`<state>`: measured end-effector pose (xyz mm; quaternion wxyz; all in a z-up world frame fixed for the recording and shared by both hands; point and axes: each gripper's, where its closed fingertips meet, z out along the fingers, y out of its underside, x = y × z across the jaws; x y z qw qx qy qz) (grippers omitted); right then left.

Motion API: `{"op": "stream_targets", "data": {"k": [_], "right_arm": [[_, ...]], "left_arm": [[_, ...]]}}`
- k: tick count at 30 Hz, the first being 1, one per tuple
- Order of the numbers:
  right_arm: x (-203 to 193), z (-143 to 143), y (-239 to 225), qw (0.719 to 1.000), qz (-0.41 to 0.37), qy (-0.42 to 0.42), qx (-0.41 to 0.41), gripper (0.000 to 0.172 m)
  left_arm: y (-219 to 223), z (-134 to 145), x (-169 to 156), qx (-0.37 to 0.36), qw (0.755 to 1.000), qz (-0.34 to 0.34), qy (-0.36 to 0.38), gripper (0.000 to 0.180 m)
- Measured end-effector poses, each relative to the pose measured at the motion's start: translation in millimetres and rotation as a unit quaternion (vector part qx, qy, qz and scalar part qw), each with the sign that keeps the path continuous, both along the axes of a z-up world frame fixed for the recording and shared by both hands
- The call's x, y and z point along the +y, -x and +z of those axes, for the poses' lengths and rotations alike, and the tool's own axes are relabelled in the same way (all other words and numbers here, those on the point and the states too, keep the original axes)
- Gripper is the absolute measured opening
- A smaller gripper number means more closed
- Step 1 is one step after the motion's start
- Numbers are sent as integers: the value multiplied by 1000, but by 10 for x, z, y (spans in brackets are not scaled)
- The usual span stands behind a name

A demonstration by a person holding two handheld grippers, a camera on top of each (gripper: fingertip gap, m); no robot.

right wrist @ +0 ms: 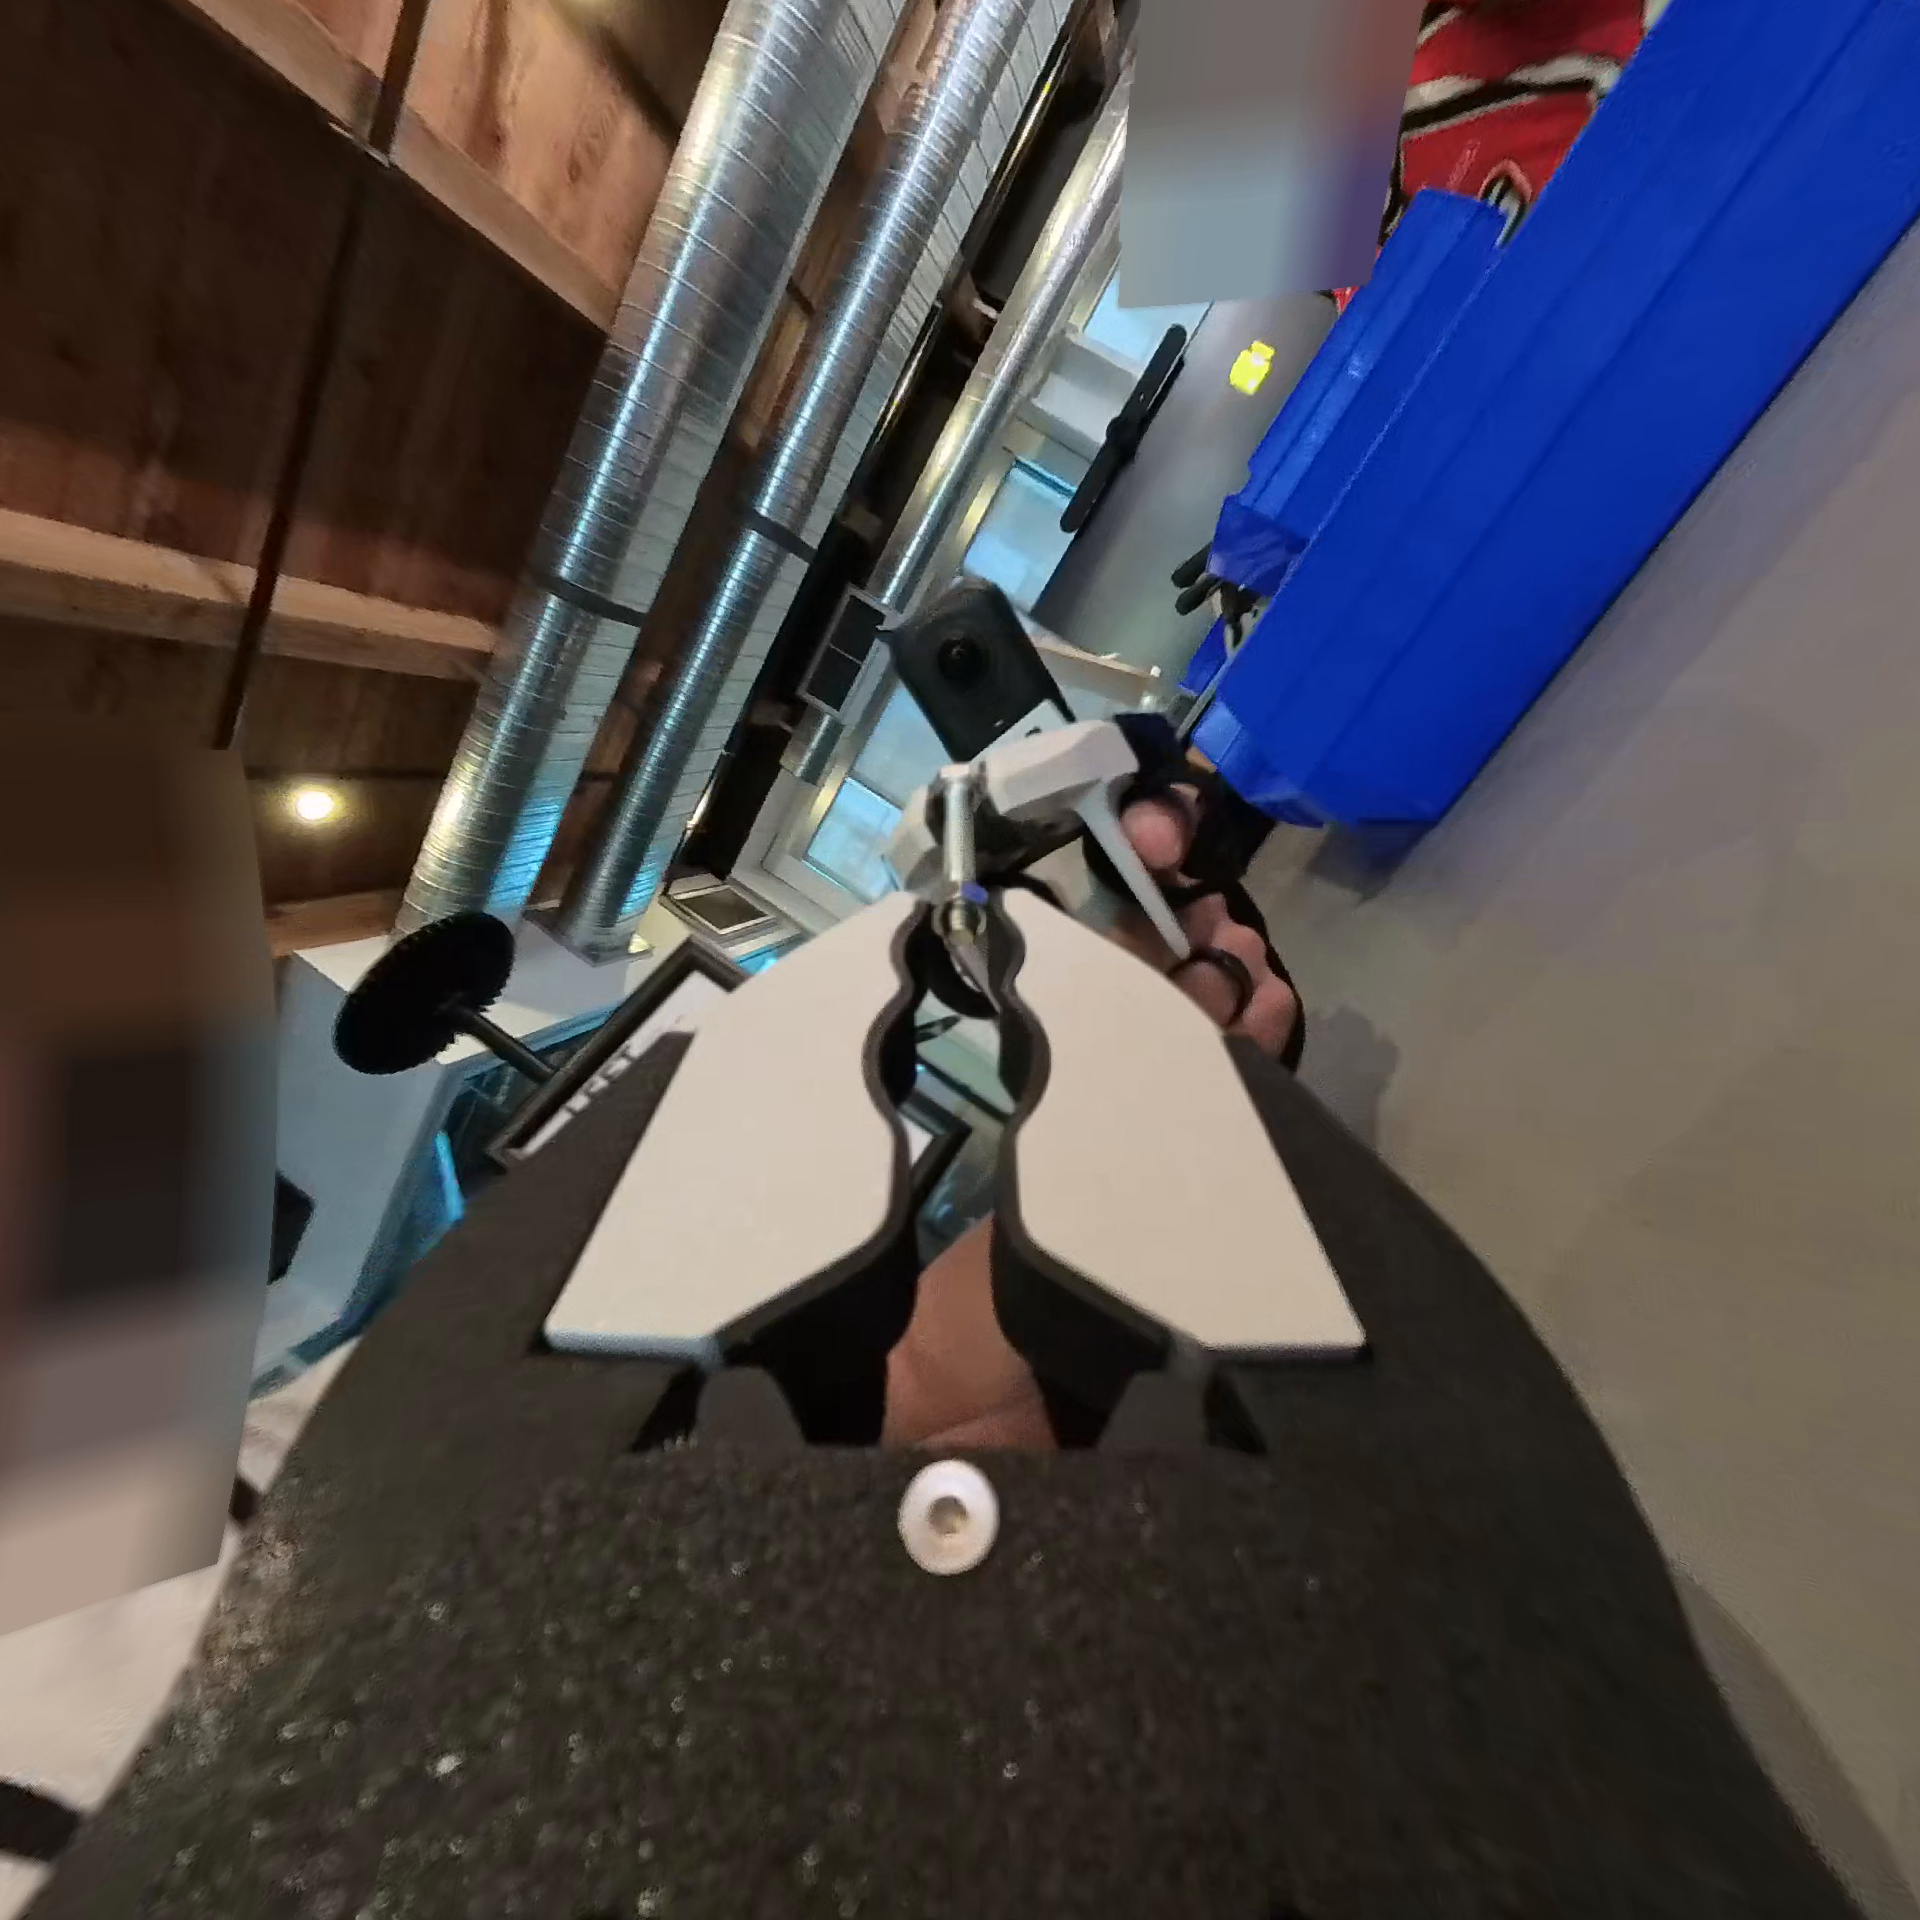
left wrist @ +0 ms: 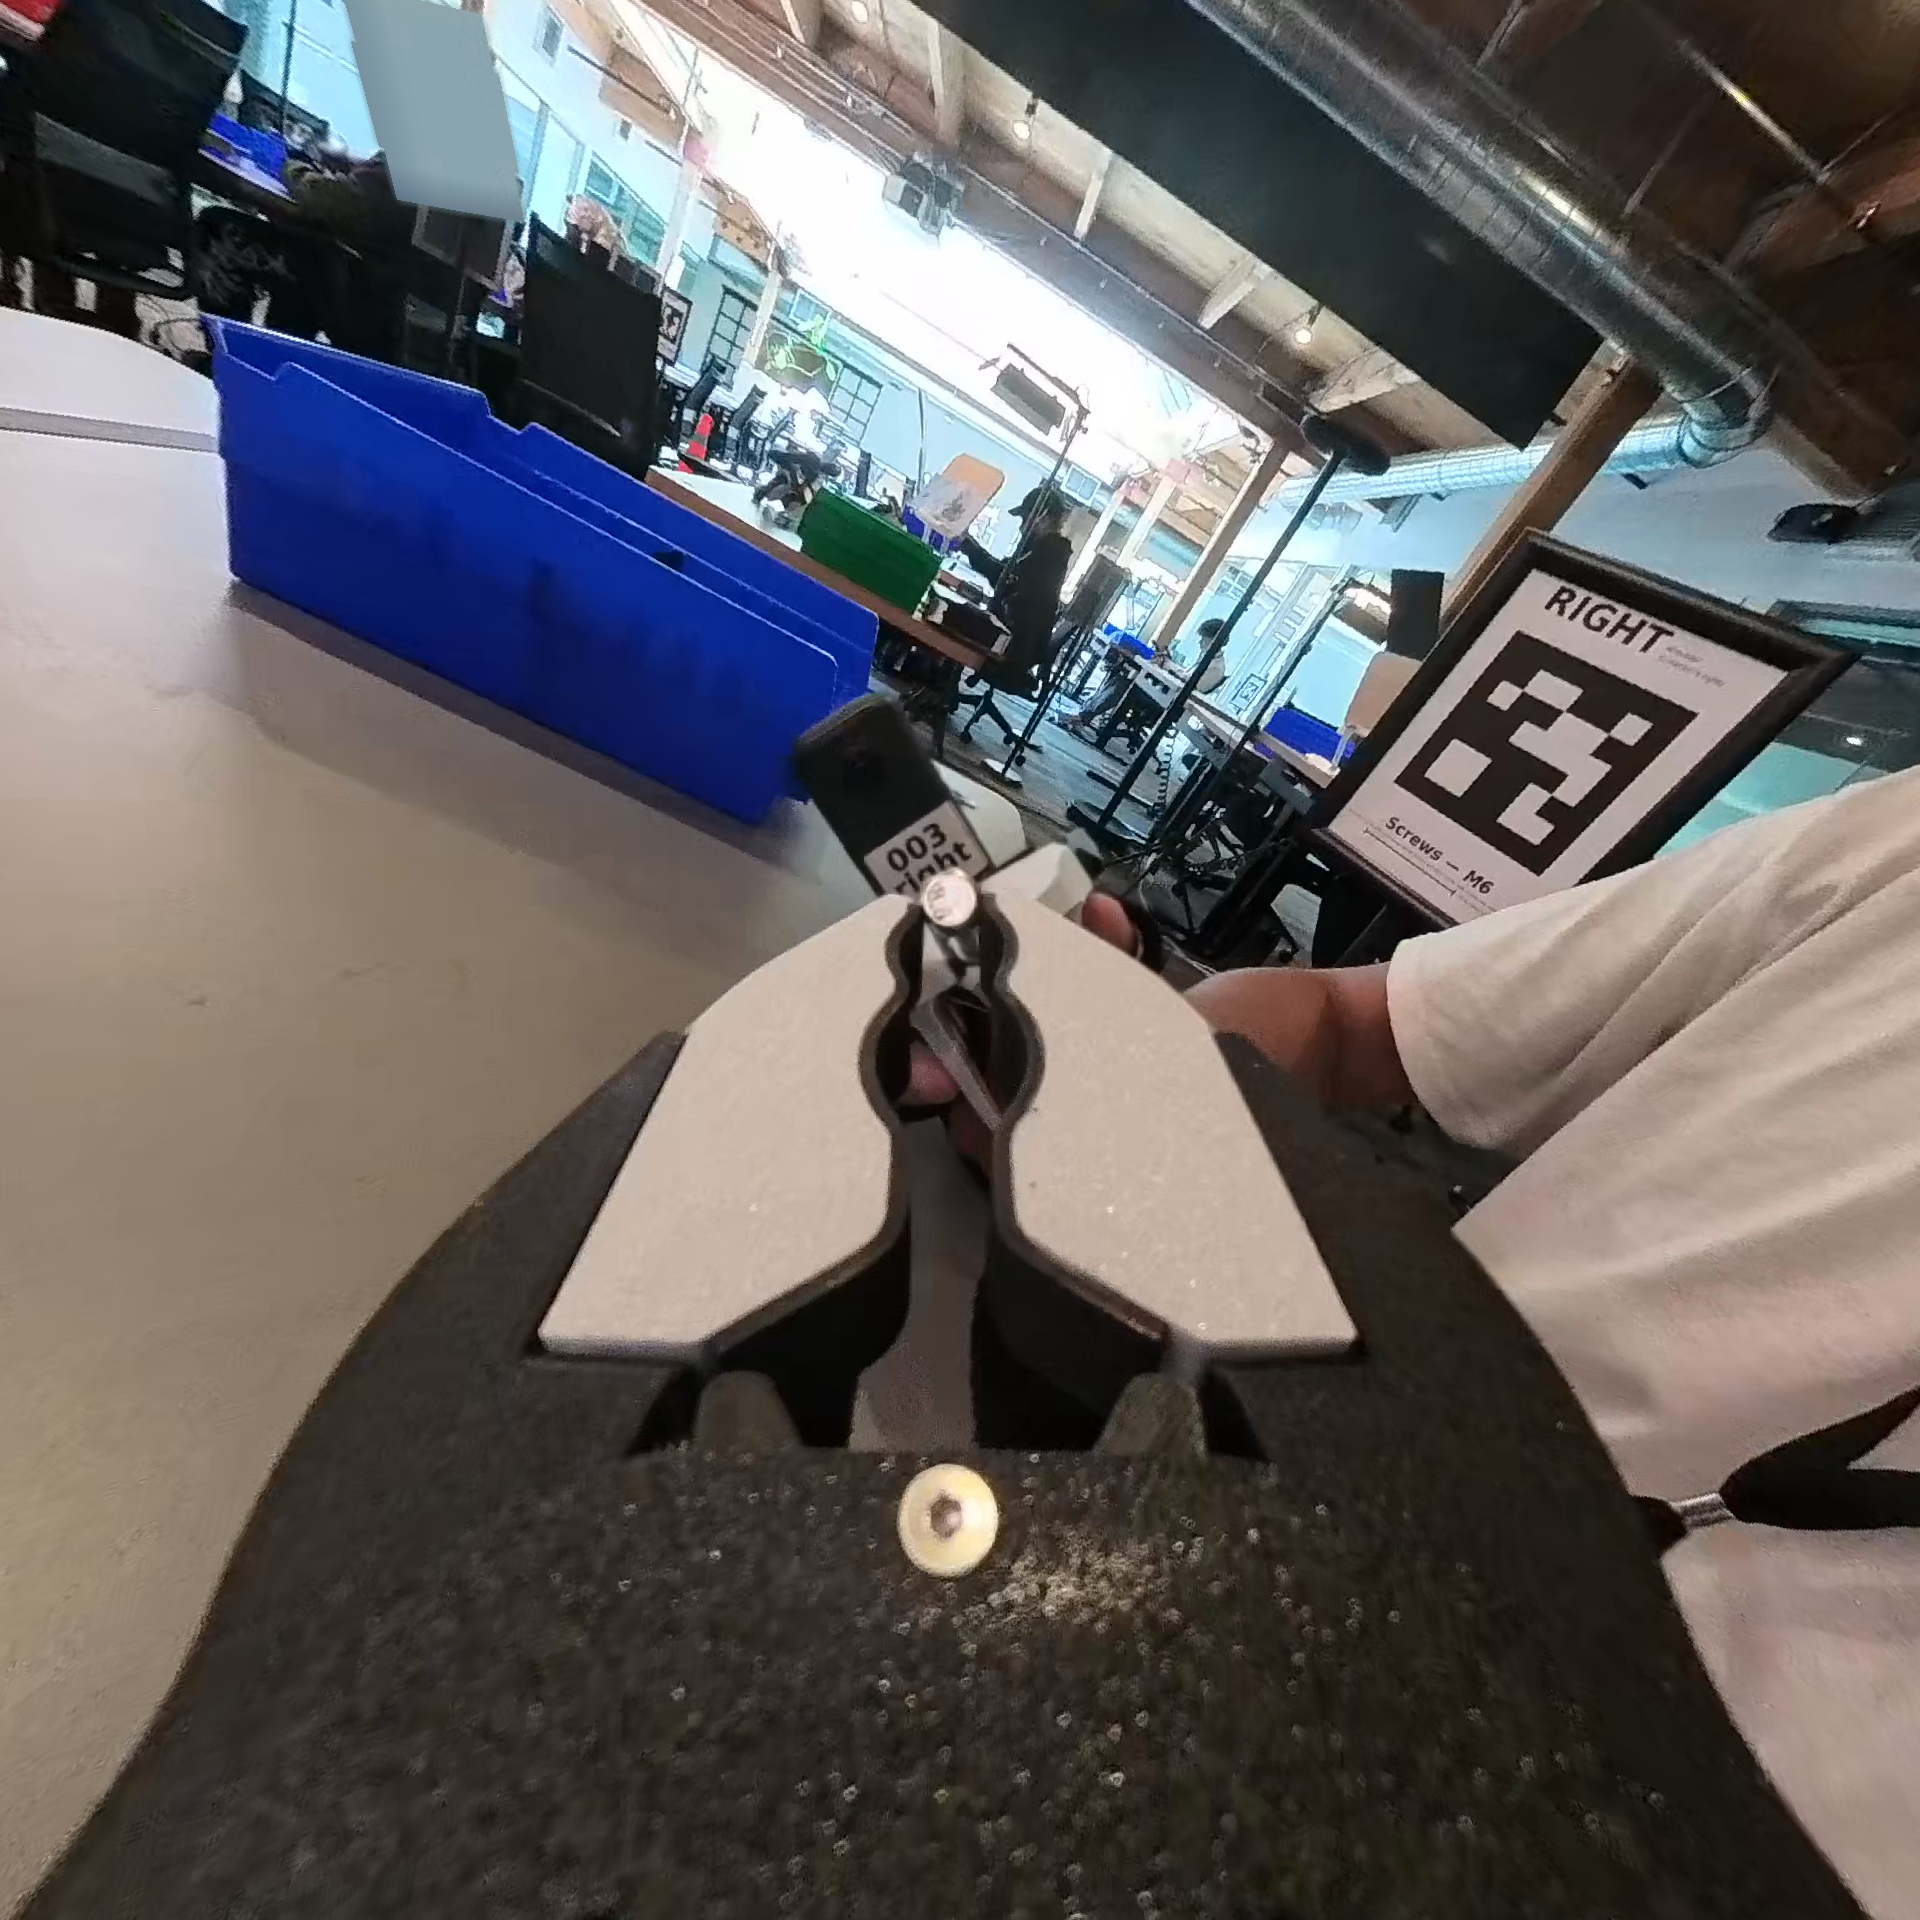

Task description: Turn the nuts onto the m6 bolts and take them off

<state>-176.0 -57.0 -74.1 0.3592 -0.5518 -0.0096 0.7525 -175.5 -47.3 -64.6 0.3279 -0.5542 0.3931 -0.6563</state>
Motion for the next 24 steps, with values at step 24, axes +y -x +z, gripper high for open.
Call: {"op": "stream_targets", "data": {"k": [24], "right_arm": [[-99,46,-5,900,-160,-266,-307,38]], "left_arm": [[58,95,-27,-34,998,-29,34,9]]}}
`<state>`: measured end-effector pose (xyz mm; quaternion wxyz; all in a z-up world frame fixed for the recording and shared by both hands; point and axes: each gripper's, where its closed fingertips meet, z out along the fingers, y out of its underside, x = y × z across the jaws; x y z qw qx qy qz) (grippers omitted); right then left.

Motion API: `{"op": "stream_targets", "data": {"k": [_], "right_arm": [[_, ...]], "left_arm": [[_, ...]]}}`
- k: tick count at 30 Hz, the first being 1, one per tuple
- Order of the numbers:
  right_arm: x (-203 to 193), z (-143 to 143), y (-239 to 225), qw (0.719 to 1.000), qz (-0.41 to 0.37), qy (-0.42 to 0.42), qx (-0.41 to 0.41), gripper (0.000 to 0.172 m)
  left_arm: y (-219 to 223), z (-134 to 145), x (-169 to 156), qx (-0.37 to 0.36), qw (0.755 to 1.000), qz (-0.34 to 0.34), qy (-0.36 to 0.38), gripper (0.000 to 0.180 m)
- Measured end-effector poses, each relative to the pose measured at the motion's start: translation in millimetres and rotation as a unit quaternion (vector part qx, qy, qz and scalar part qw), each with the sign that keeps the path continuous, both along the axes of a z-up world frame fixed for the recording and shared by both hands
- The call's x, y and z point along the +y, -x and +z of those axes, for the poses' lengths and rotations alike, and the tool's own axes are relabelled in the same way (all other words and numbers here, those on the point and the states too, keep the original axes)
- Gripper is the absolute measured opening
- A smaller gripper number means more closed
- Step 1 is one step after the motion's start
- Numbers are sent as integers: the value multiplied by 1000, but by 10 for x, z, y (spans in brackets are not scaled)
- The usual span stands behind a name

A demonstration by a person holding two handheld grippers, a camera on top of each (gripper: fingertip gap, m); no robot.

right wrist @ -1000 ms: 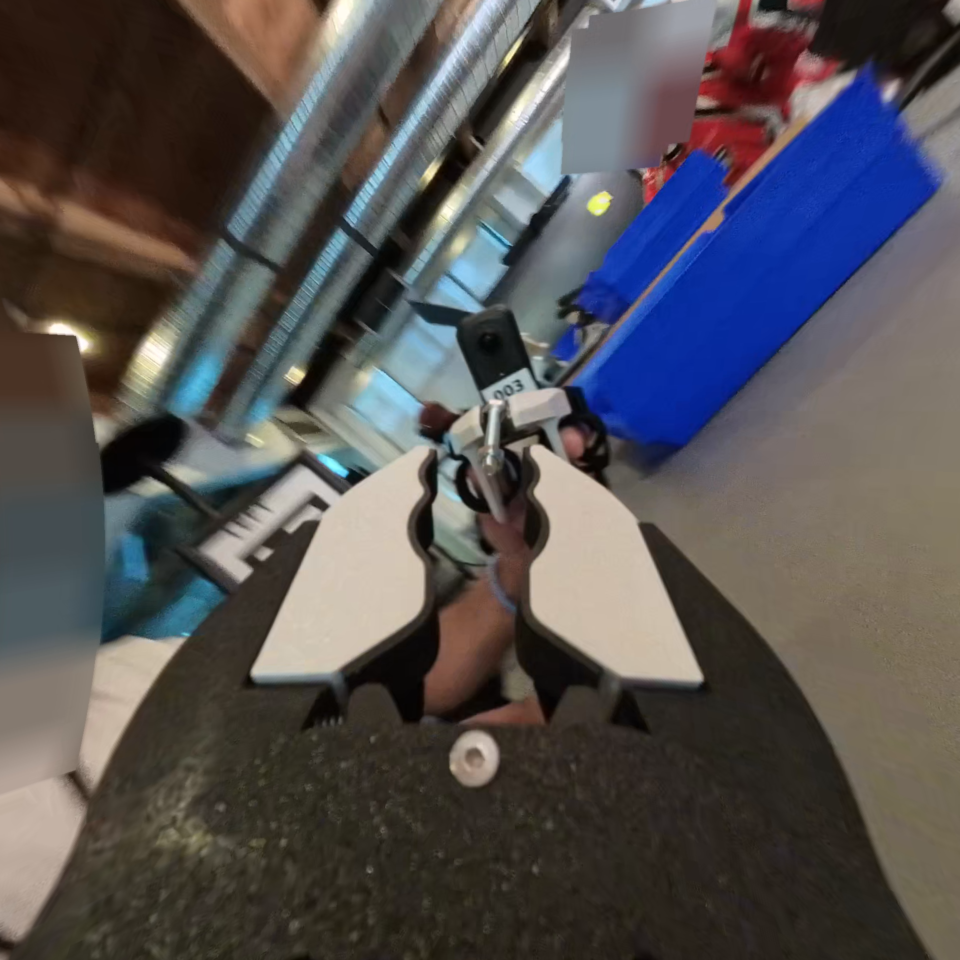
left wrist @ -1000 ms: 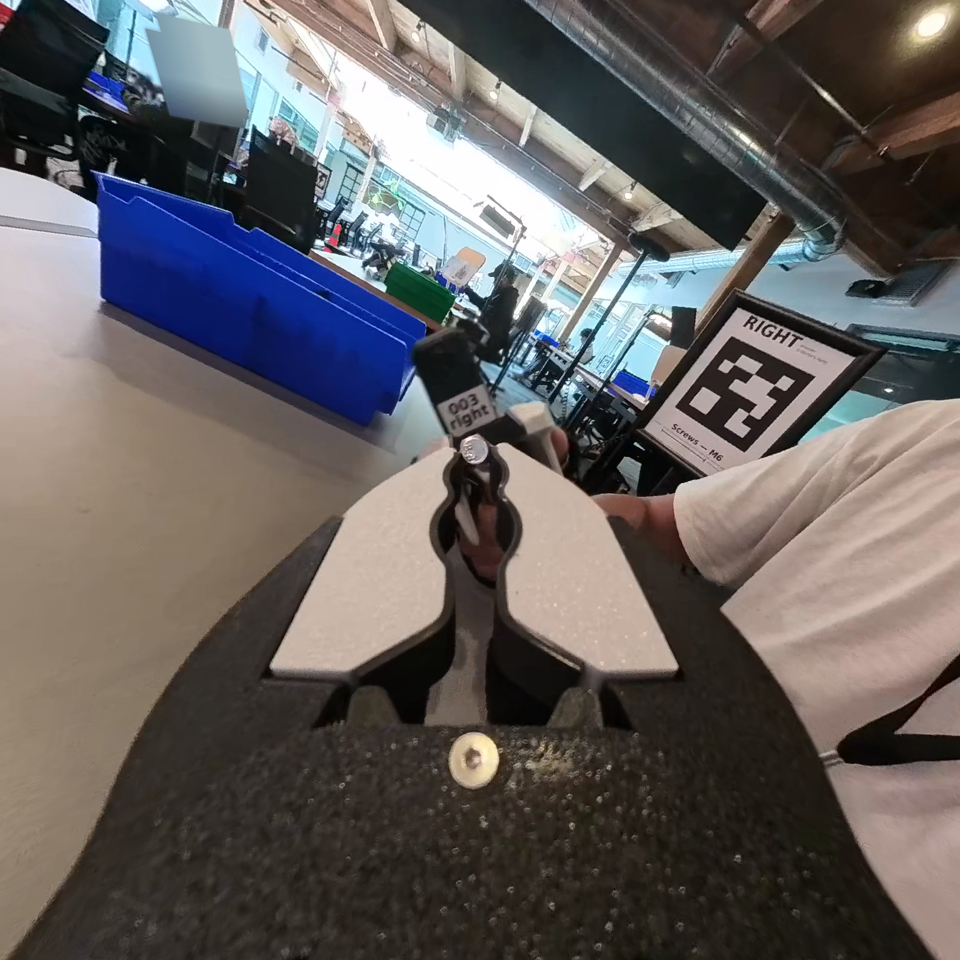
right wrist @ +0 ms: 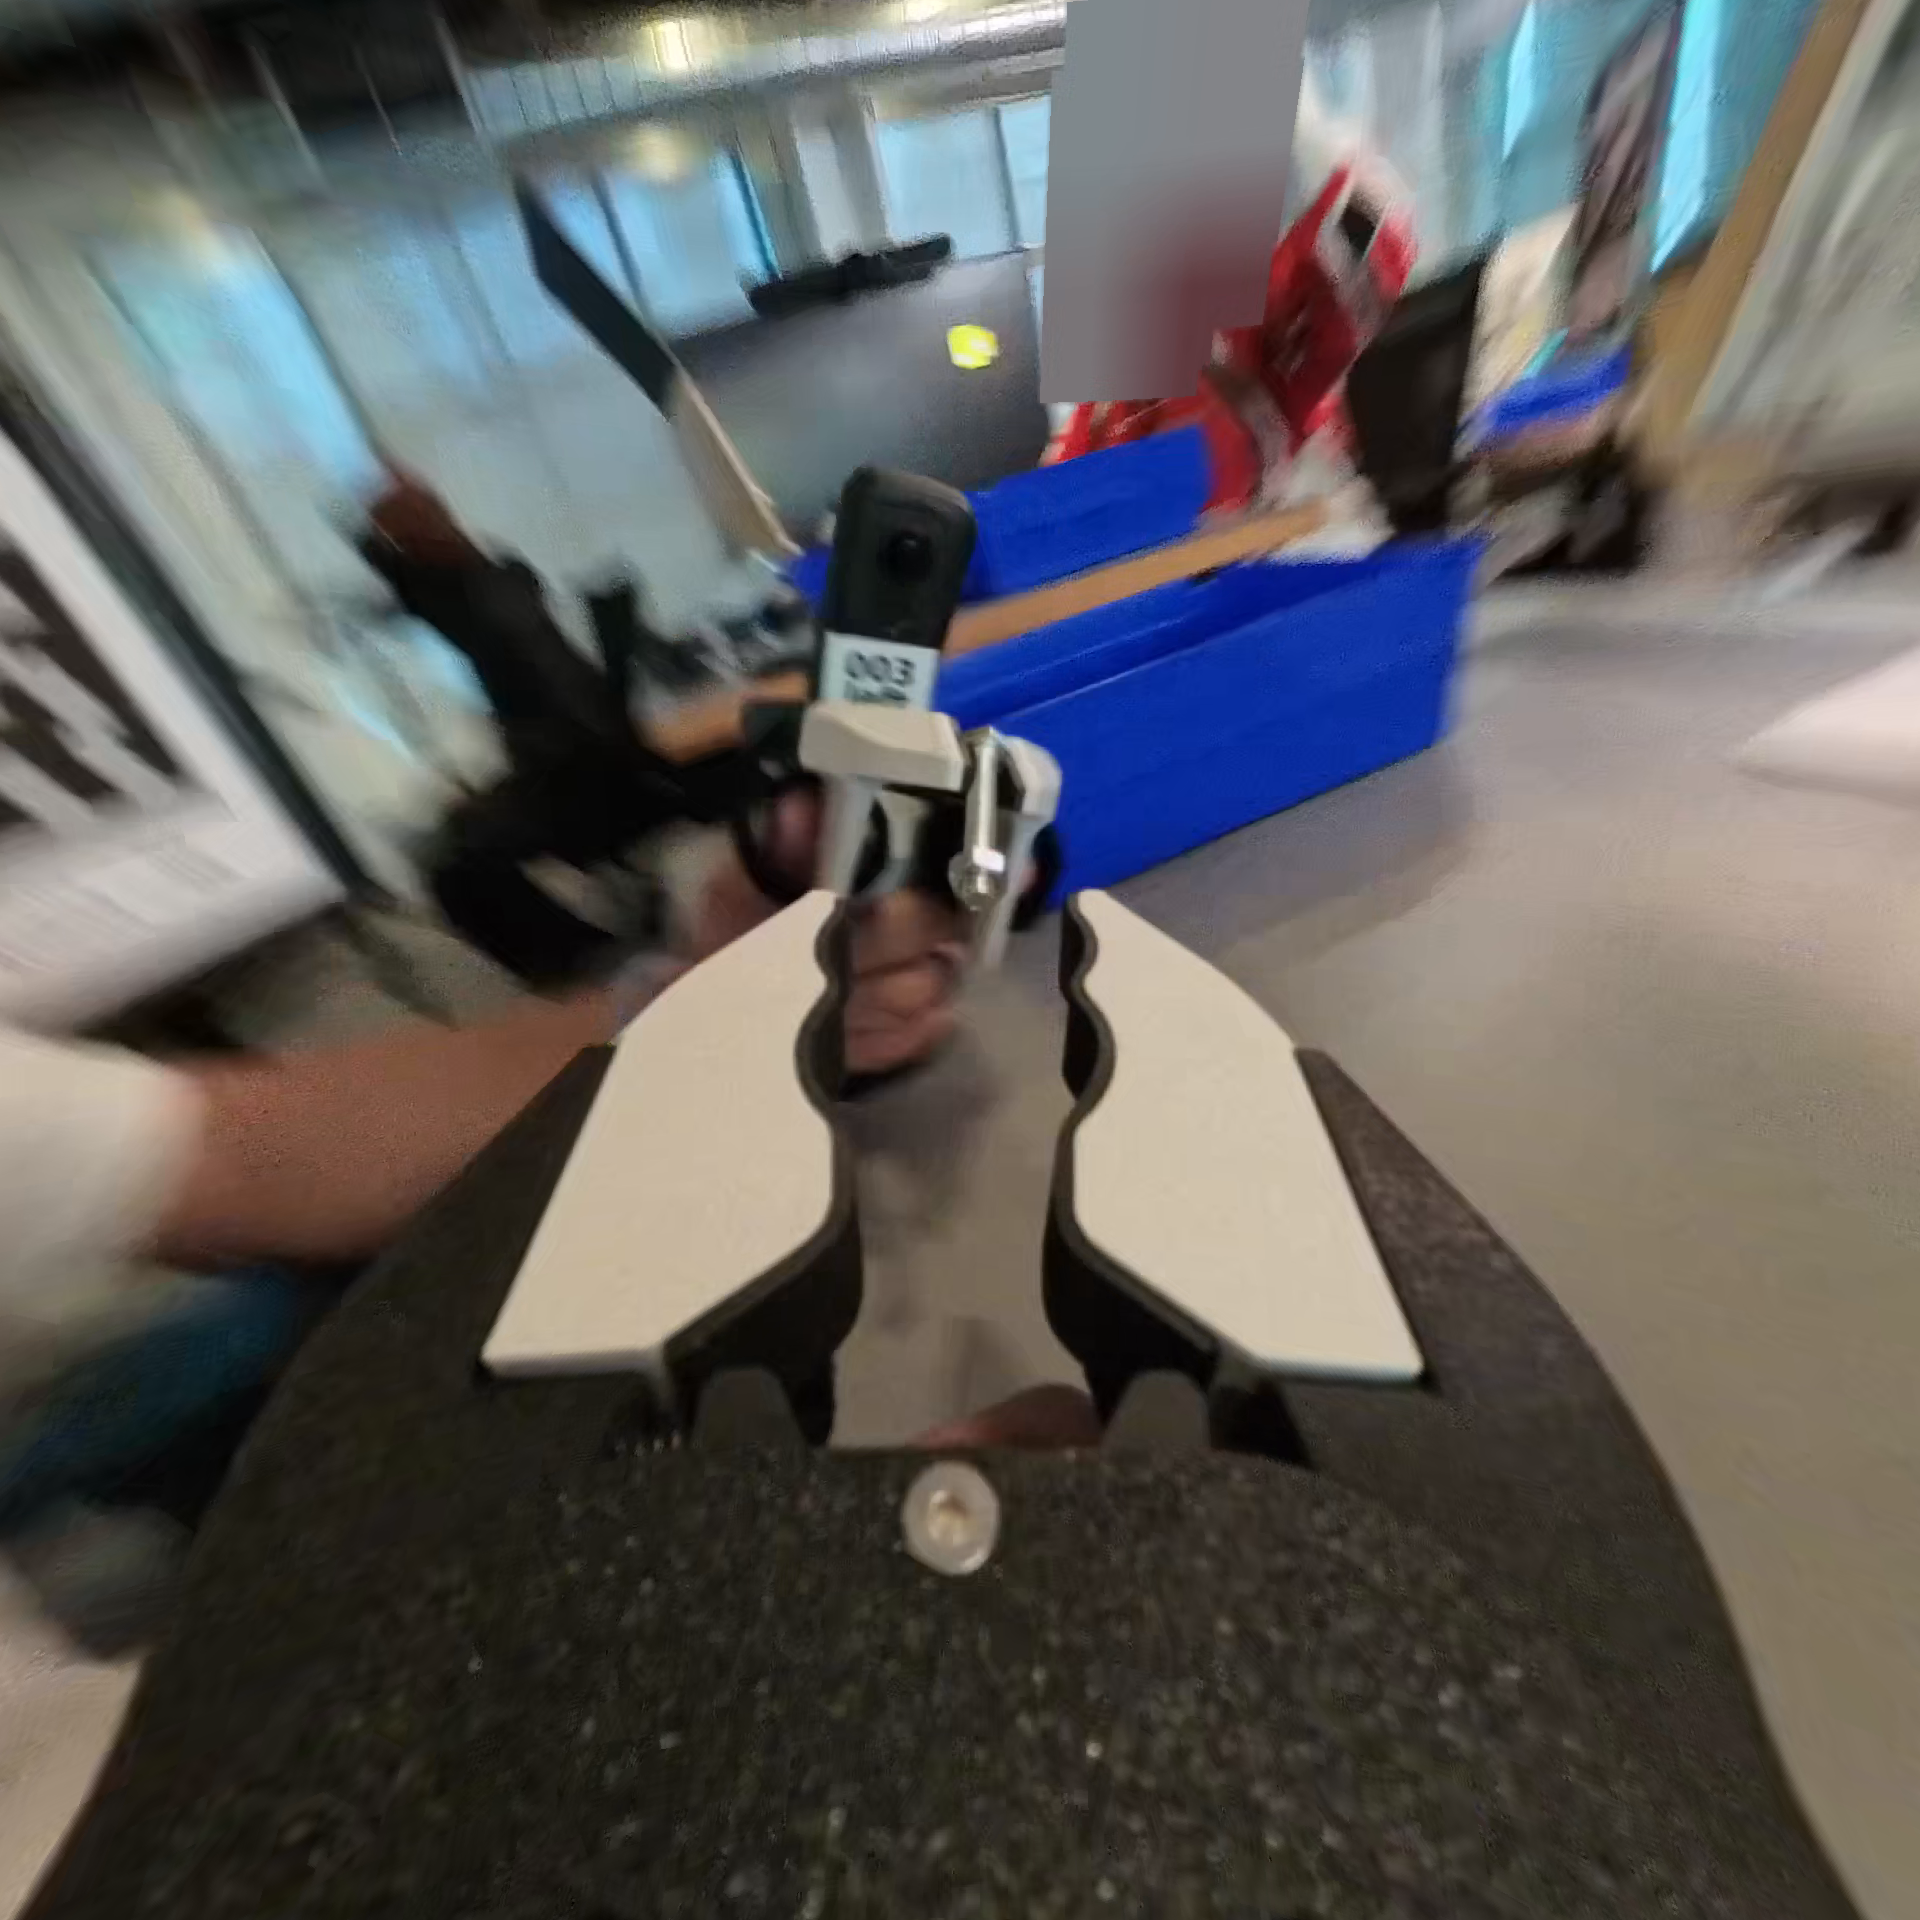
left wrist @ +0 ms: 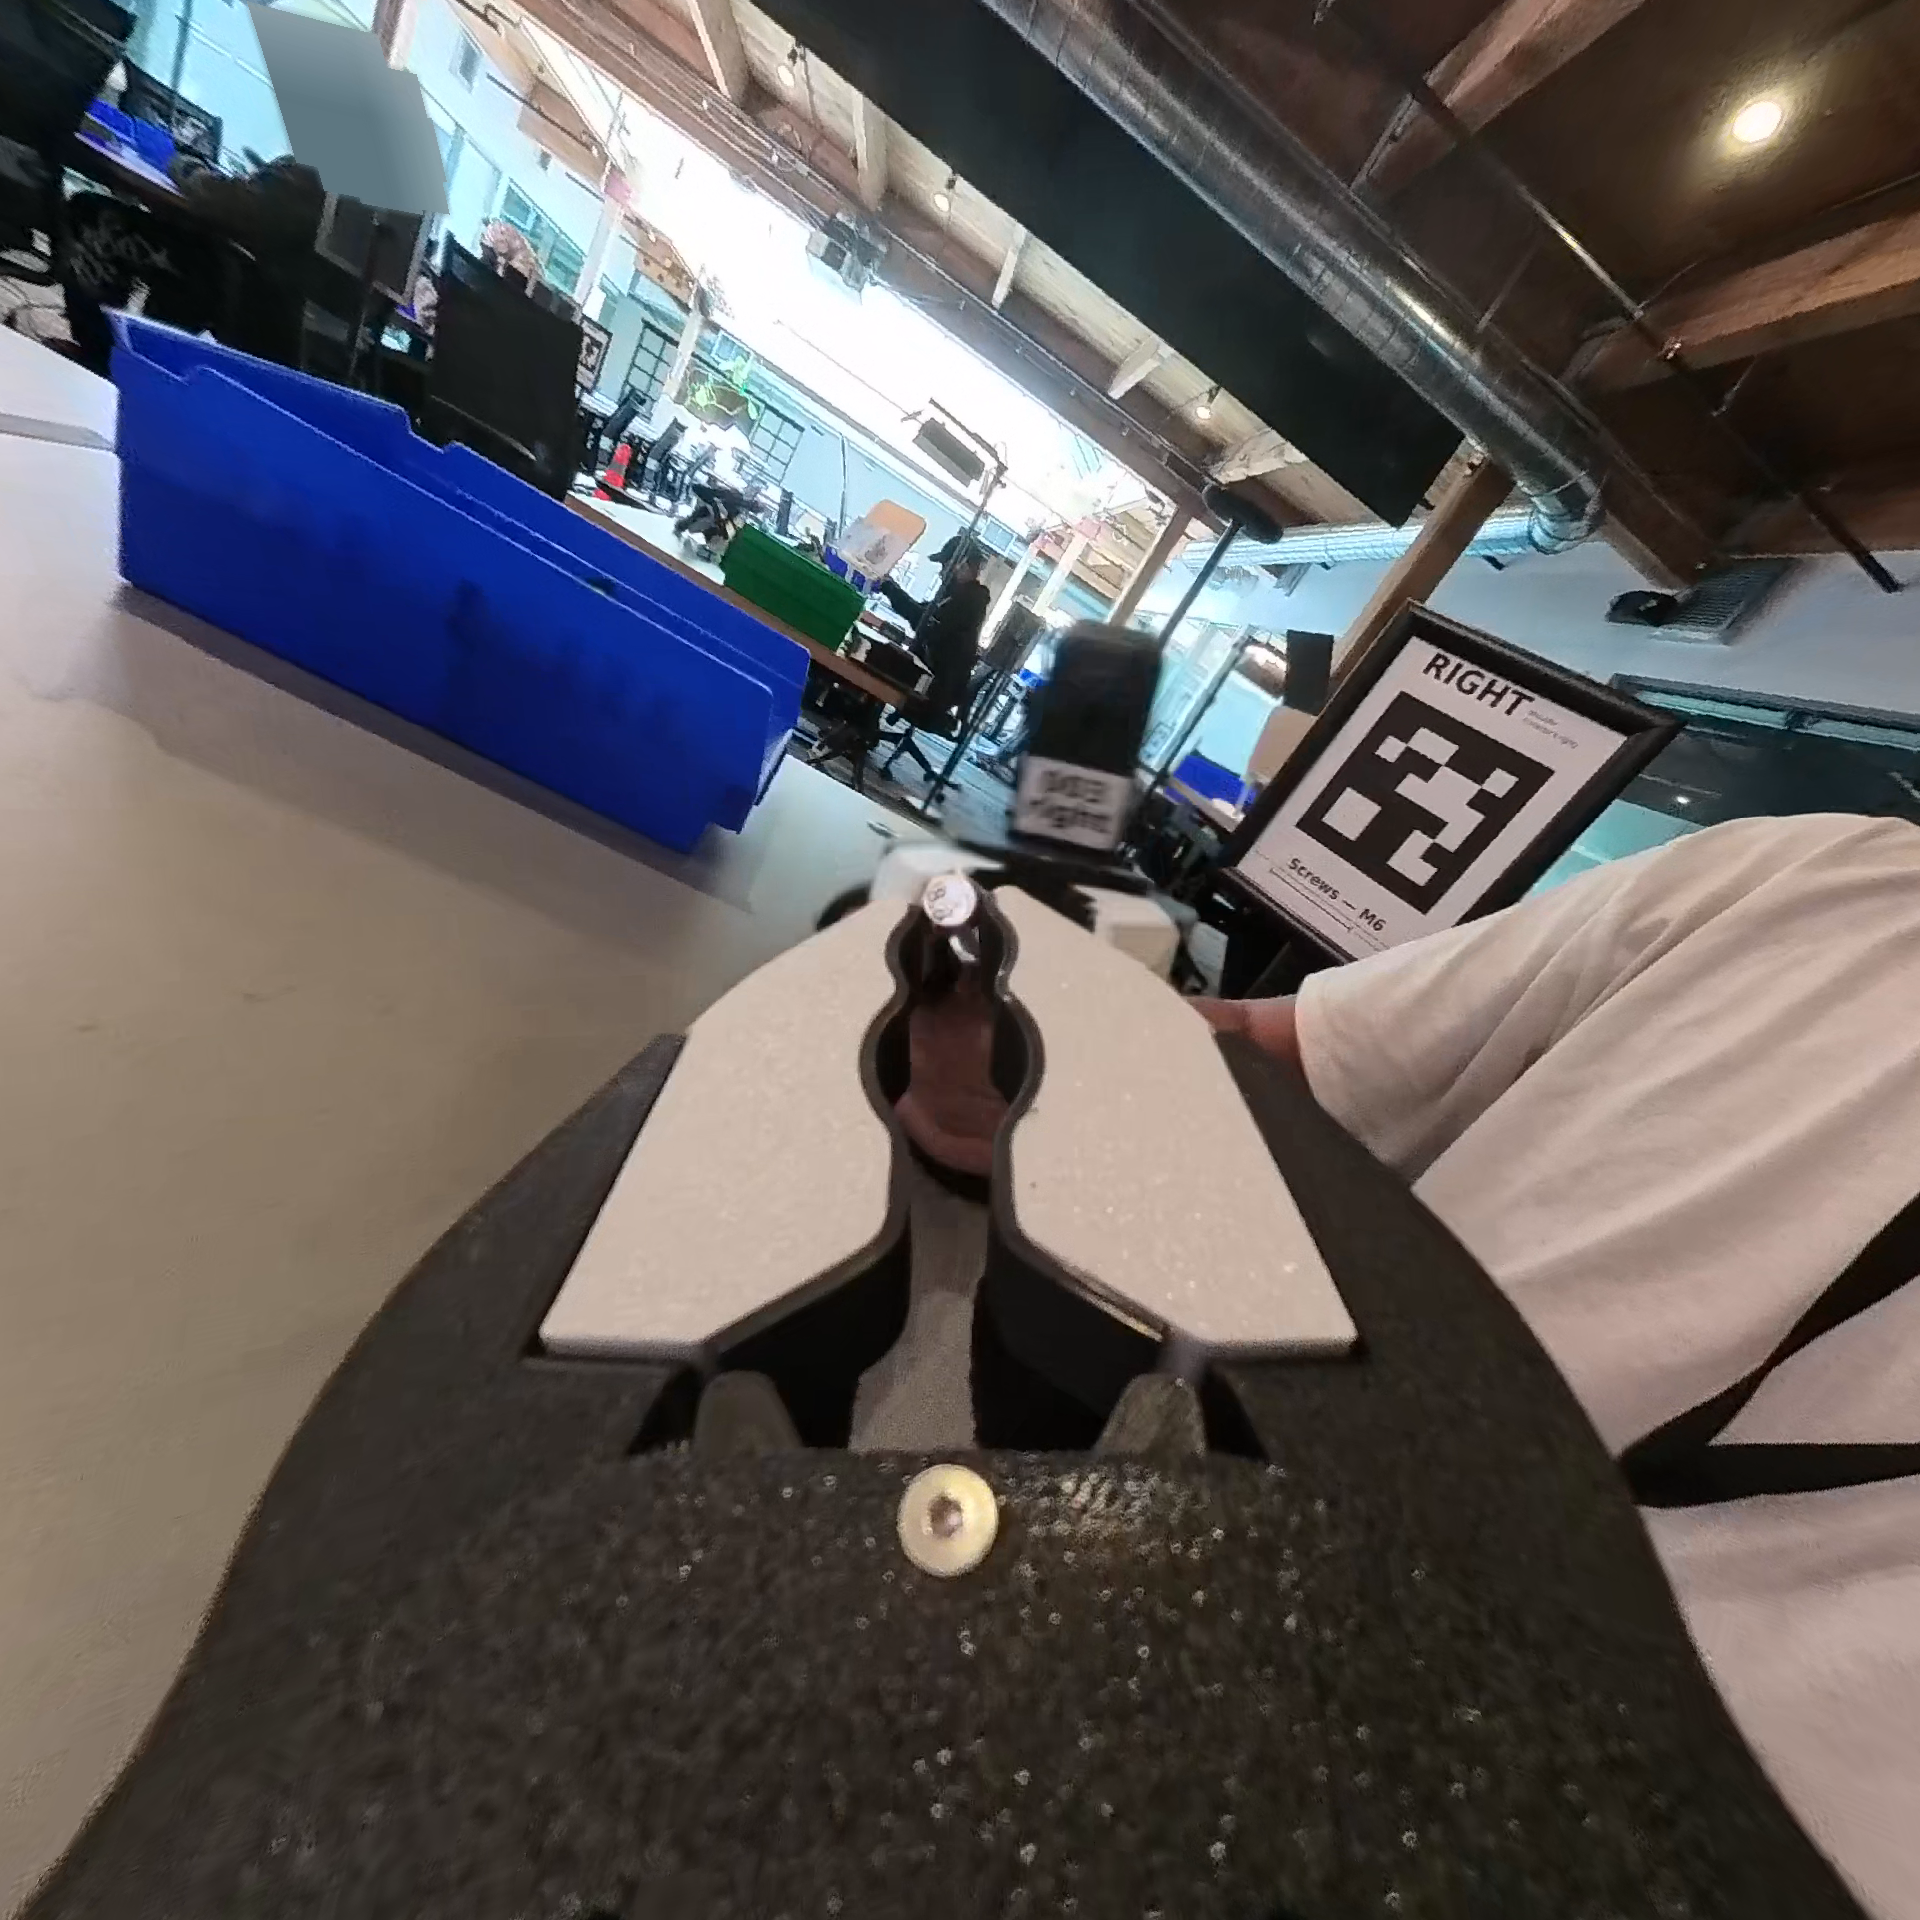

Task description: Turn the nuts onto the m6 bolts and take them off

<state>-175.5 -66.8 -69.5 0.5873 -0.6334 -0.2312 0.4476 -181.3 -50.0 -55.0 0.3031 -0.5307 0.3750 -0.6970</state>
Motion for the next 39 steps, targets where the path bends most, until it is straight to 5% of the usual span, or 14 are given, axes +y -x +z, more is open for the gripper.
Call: {"op": "stream_targets", "data": {"k": [3,5,7,12,15,17,19,24,26,28,30,33,35,39], "right_arm": [[54,-10,33,947,108,211,219,36],[65,34,-9,887,159,277,333,34],[70,-2,-7,874,166,287,355,20],[45,-23,52,924,126,226,282,10],[63,-8,33,989,45,86,110,10],[82,-1,10,997,-21,-52,-53,10],[111,-18,-21,946,-93,-211,-228,10],[108,-11,-68,695,-205,-491,-483,10],[104,-14,-81,666,-219,-513,-496,10],[19,-30,-41,722,-195,-489,-449,16],[-13,-8,-55,826,-169,-396,-363,32],[-14,49,-59,977,-71,-148,-135,34],[17,105,-41,998,19,32,46,35],[76,135,-51,941,118,202,243,28]], "left_arm": [[-5,-6,12,4,1000,10,-15,9],[-24,-40,-2,15,1000,12,-25,9],[-46,-73,-17,25,999,15,-33,9],[-44,-75,-14,24,999,12,-26,9],[-34,-65,-19,19,1000,2,-12,9],[-34,-57,-24,16,1000,-5,-4,9],[-40,-64,-25,17,1000,-9,2,9],[-52,-94,-47,24,1000,-17,8,9],[-63,-102,-51,27,999,-17,7,9],[-60,-86,-66,23,1000,-19,3,9],[-26,-38,-61,9,1000,-18,4,9],[19,13,-20,-7,1000,-10,6,9],[24,21,-5,-9,1000,-3,1,9],[15,14,-11,-5,1000,8,-19,9]]}}
